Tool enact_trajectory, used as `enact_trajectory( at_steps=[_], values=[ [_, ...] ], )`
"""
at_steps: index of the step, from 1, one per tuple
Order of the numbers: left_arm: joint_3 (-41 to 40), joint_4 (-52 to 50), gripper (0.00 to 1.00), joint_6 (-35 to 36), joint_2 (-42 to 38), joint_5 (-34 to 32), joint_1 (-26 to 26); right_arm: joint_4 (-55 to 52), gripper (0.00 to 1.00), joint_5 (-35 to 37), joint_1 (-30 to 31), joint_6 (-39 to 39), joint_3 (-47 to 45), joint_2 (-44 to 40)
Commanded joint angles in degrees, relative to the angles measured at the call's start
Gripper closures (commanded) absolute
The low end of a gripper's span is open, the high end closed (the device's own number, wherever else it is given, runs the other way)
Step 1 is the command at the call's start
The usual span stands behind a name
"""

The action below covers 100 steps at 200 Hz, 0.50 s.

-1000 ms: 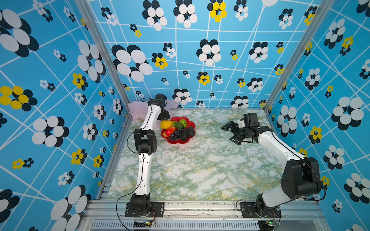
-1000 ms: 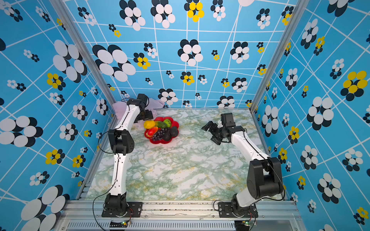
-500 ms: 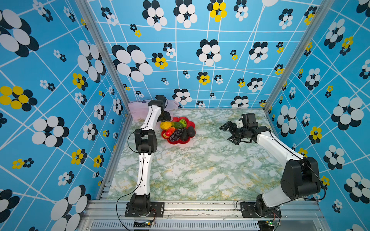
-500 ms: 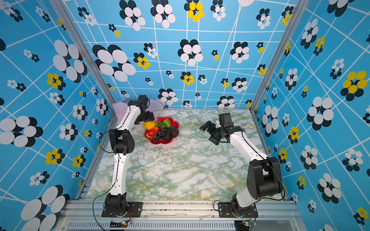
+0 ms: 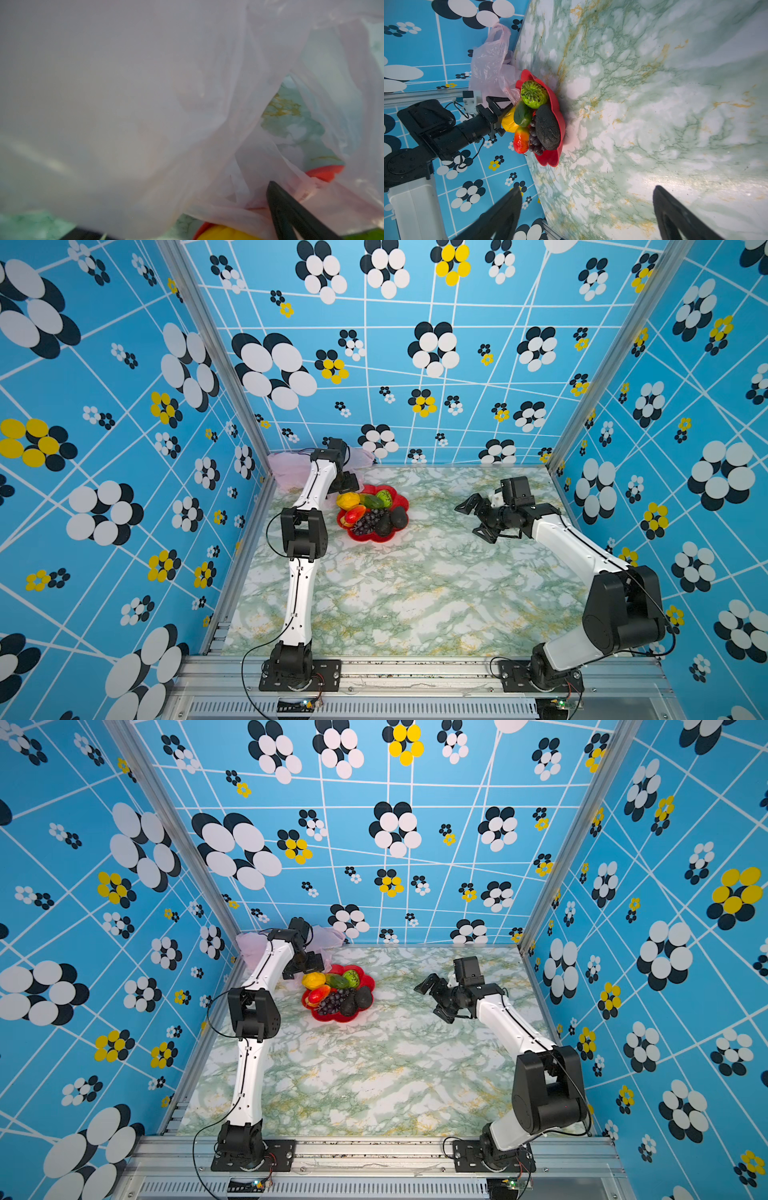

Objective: Place the fruits into the plastic bag
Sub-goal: Move the plastic bag to the top-left of the table.

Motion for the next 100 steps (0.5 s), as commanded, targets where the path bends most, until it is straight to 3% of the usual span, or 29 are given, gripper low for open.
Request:
enact_trajectory(
  at_steps=[1, 100],
  values=[
    [-2.36, -1.23, 0.01, 0.05, 1.18, 2.12, -1.12, 0.44, 0.01, 0.78, 0.60, 0.15, -0.06, 0.17],
    [-14.03, 1.74, 0.01, -2.38, -6.23, 4.89, -3.33, 3.00, 0.01, 2.02, 2.33, 1.62, -2.70, -1.48]
  ],
)
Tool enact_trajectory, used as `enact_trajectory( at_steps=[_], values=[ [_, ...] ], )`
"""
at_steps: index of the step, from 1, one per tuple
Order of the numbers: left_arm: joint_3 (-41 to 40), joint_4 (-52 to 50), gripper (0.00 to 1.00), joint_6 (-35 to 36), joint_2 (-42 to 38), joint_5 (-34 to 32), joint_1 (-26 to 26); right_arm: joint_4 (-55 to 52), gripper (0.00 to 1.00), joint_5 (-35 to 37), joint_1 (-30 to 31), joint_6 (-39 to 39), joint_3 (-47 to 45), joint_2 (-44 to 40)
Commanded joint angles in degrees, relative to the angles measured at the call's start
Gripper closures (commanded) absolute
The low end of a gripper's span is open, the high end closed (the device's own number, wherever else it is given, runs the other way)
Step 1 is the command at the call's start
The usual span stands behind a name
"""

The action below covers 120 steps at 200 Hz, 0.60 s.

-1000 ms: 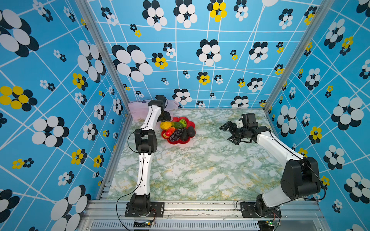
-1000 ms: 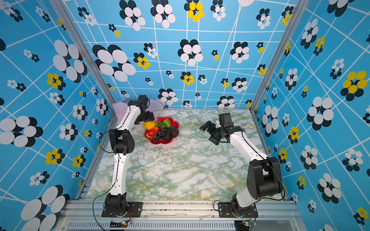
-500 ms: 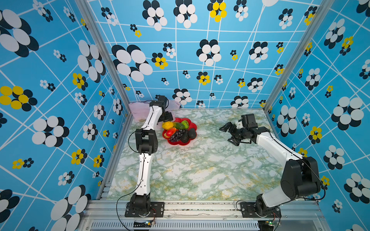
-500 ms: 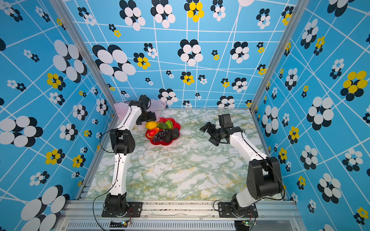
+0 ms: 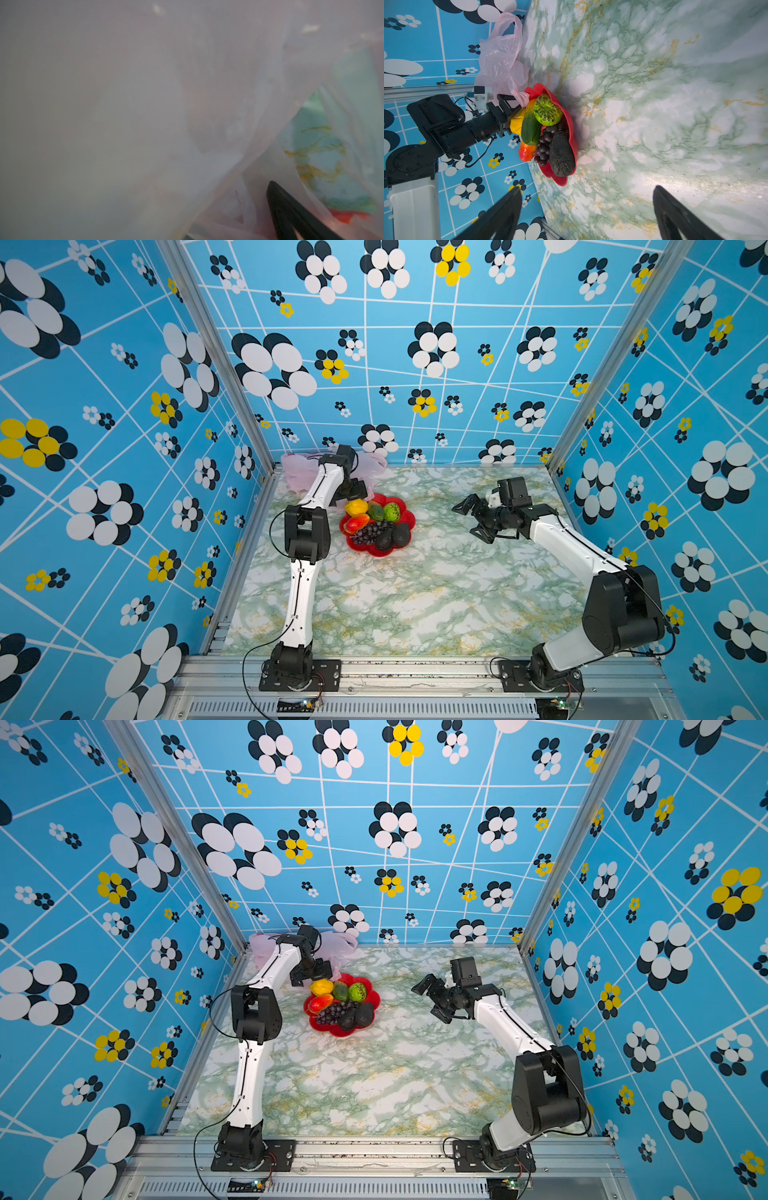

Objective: Place the fruits into the plastic bag
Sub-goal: Move the plastic bag to the top-left of the table.

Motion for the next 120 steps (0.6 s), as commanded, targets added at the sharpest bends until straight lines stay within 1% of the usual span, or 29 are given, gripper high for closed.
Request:
enact_trajectory(
  at_steps=[1, 43, 88, 120],
  values=[
    [-3.20, -1.81, 0.01, -0.98, -2.05, 1.85, -0.83, 1.44, 0.01, 1.53, 0.95, 1.13, -1.95, -1.49],
    [-4.73, -2.25, 0.01, -1.27, -3.60, 3.40, -2.27, 1.95, 0.01, 2.47, 2.02, 1.86, -3.50, -3.00],
    [-9.78, -0.60, 0.01, -1.99, -6.32, 4.69, -4.31, 1.62, 0.01, 3.31, 3.50, 1.80, -4.50, -3.65],
    [-11.40, -0.27, 0.01, -2.23, -7.65, 5.55, -5.72, 1.68, 0.01, 3.61, 4.84, 1.68, -5.08, -3.56]
  ],
)
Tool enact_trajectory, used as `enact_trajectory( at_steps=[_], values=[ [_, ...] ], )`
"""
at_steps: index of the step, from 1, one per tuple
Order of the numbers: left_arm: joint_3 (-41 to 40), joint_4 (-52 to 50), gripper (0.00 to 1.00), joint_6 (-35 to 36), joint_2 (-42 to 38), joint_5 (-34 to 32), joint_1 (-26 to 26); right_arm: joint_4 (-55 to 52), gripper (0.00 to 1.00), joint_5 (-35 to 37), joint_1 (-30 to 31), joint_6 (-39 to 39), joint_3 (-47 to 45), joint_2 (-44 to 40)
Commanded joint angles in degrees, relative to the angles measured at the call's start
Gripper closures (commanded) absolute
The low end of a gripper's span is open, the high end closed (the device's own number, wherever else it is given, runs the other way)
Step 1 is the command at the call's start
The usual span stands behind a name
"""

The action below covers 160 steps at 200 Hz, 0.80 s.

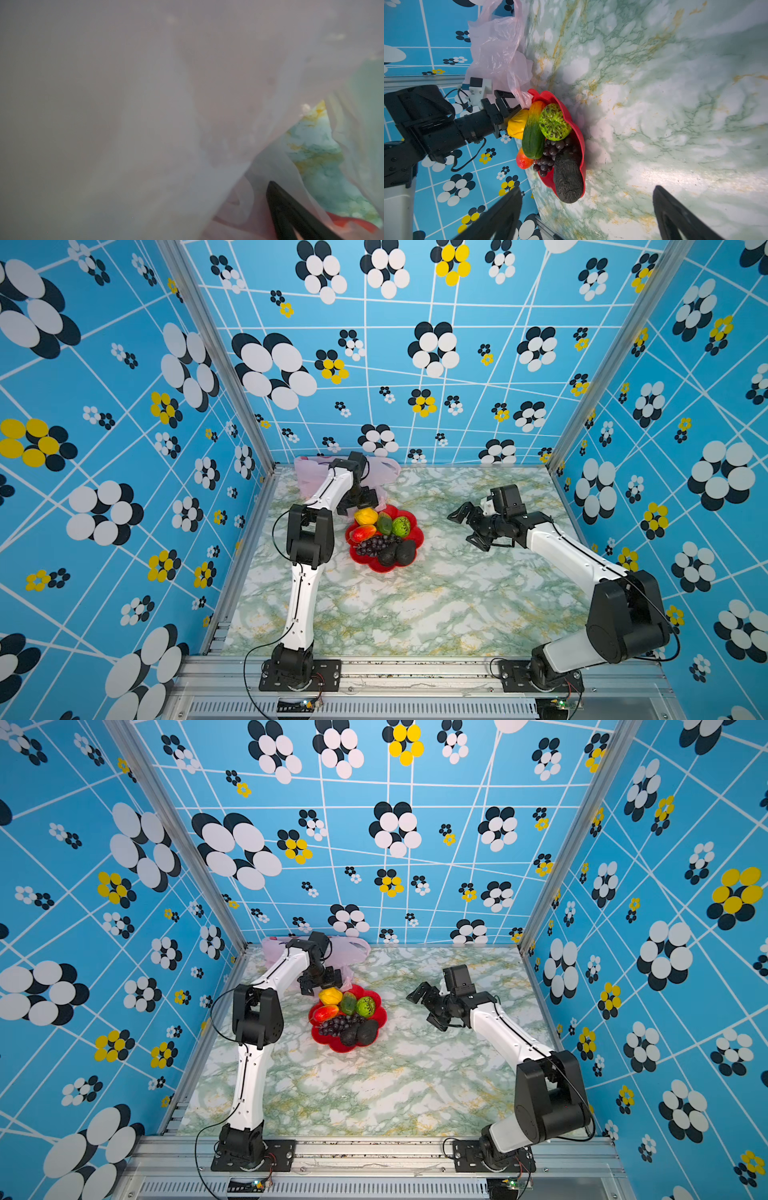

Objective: Place the fruits into the plastic bag
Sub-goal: Move the plastic bag to the top-left of the table.

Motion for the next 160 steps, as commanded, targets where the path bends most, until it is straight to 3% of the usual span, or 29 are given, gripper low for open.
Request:
enact_trajectory(
  at_steps=[1, 23, 60, 104, 160],
  values=[
    [-1.94, -1.23, 0.01, -0.52, -2.50, 1.50, -1.30, 0.38, 0.01, 1.12, 1.22, 0.25, -0.95, -1.11],
    [-2.21, -1.16, 0.01, -0.83, -2.93, 1.86, -2.45, 0.35, 0.02, 1.36, 2.66, 0.03, -1.32, -0.76],
    [-2.88, -1.19, 0.01, -1.20, -3.76, 2.34, -4.00, -1.29, 0.12, 0.92, 5.39, -2.61, -1.02, 1.18],
    [-2.55, -1.90, 0.01, -0.35, -4.60, 2.00, -3.69, -4.50, 0.38, -3.06, 8.16, -9.11, 2.42, 7.58],
    [-2.63, -3.23, 0.01, 1.10, -6.06, 1.52, -2.61, -7.88, 0.52, -3.96, 12.41, -13.65, 8.15, 14.67]
  ],
)
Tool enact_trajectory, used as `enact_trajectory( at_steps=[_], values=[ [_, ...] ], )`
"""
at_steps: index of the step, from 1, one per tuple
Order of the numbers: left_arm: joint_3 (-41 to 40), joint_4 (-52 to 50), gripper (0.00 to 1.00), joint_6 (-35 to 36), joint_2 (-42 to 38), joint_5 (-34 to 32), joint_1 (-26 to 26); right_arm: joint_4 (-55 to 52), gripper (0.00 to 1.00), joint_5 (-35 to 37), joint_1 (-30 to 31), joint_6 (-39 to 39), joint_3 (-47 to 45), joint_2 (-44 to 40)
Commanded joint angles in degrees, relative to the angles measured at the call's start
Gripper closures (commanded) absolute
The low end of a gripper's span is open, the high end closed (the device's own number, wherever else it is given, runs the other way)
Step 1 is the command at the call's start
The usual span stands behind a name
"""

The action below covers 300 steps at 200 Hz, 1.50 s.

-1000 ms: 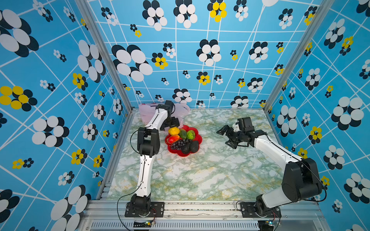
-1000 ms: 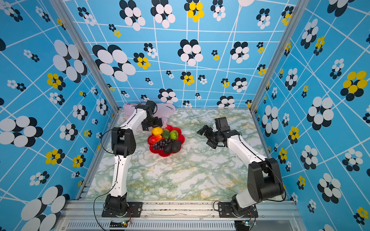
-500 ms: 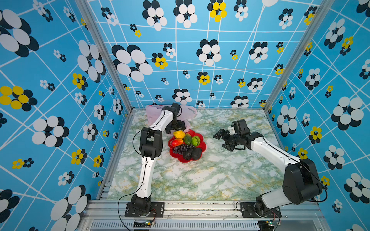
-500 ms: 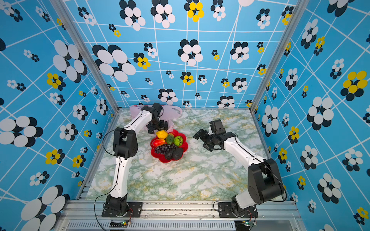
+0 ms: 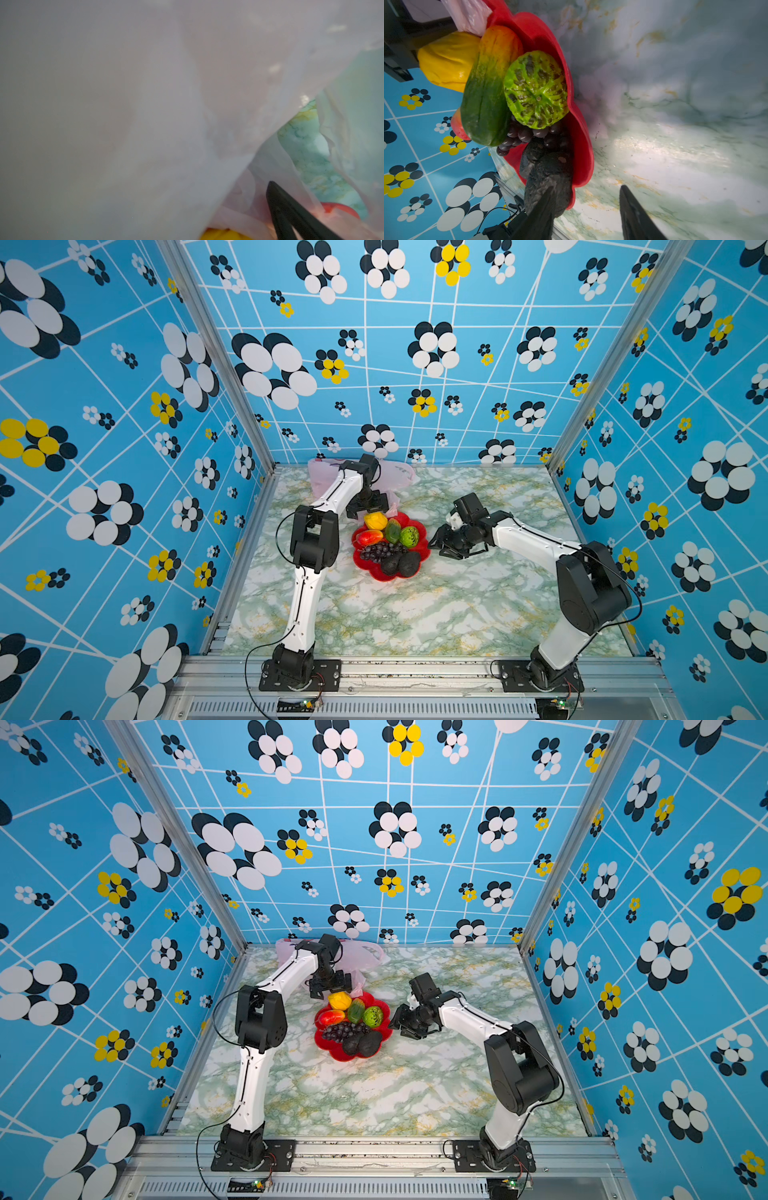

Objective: Place the fruits into the plastic bag
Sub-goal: Move the plastic bag to the top-left of the table.

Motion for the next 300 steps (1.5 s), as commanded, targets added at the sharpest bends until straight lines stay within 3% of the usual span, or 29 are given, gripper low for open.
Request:
enact_trajectory(
  at_steps=[1, 25, 84, 156, 223, 272, 300],
  values=[
    [-0.37, -2.51, 0.01, 1.35, -3.59, -0.05, 0.79, -2.57, 0.52, -1.29, 1.43, -2.77, 2.46, 1.42],
    [-0.43, -3.08, 0.01, 1.64, -4.14, -0.32, 0.99, -2.52, 0.58, -0.81, 1.74, -2.73, 3.07, 2.79],
    [-1.20, -3.84, 0.01, 2.83, -6.01, -0.60, 1.87, -4.12, 0.59, 2.11, 1.72, -3.06, 3.92, 4.89],
    [-6.67, -2.67, 0.01, 3.97, -11.64, 0.23, 3.43, -4.08, 0.76, 2.65, 1.72, -2.63, 6.40, 8.56],
    [-12.73, -0.23, 0.01, 4.11, -15.85, 1.52, 4.85, -3.81, 0.85, 2.93, 1.72, -1.79, 7.07, 8.91],
    [-12.73, 1.11, 0.01, 3.68, -15.90, 3.93, 5.37, -3.96, 0.95, 3.70, 1.71, -1.69, 6.55, 8.03],
    [-12.09, 1.45, 0.01, 3.20, -15.29, 5.55, 5.27, -4.24, 0.96, 4.07, 1.63, -2.09, 6.01, 7.42]
  ],
)
